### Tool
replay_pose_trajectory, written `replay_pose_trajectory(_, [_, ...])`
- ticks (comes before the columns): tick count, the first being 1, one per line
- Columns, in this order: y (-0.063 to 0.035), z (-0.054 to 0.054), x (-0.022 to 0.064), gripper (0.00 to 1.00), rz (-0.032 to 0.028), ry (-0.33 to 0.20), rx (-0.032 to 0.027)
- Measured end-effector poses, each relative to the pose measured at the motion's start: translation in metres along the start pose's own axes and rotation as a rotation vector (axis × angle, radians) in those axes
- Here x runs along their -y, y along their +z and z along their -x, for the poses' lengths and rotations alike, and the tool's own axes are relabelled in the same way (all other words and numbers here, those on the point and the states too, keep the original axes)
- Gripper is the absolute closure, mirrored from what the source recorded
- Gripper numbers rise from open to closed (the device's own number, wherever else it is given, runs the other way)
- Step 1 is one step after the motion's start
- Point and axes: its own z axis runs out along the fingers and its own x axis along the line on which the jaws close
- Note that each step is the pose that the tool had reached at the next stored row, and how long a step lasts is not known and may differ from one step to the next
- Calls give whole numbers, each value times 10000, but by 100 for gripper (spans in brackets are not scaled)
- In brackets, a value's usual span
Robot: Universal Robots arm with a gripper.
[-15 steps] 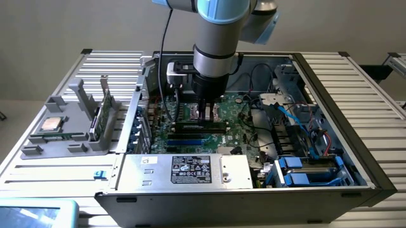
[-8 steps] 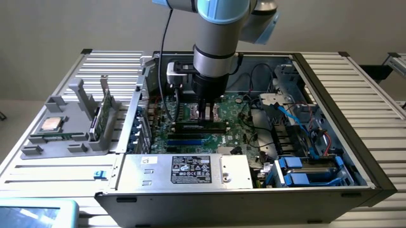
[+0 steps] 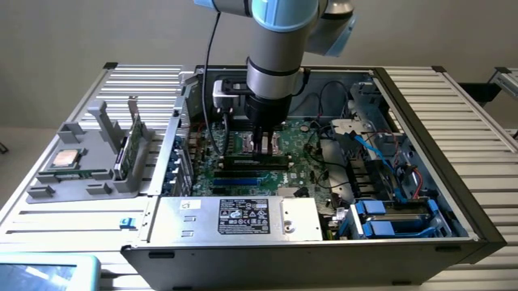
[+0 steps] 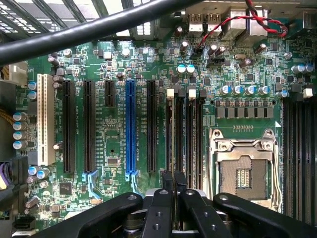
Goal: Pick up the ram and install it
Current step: 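Insert the ram into the slot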
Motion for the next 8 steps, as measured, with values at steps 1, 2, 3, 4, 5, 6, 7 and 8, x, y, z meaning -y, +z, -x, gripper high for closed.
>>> replay_pose_trajectory(1, [0, 0, 0, 89, 0, 0, 0])
replay_pose_trajectory(2, [-2, 0, 0, 89, 0, 0, 0])
replay_pose_trajectory(3, [-7, 0, 0, 89, 0, 1, 2])
replay_pose_trajectory(4, [-14, 1, -1, 89, 0, 1, 2])
replay_pose_trajectory(5, [-20, 1, -1, 89, 1, 1, 1])
replay_pose_trajectory(6, [-21, 1, -1, 89, 1, 0, 3])
replay_pose_trajectory(7, [-21, 1, 0, 89, 0, 0, 4])
replay_pose_trajectory(8, [-21, 1, -1, 89, 1, 0, 3])
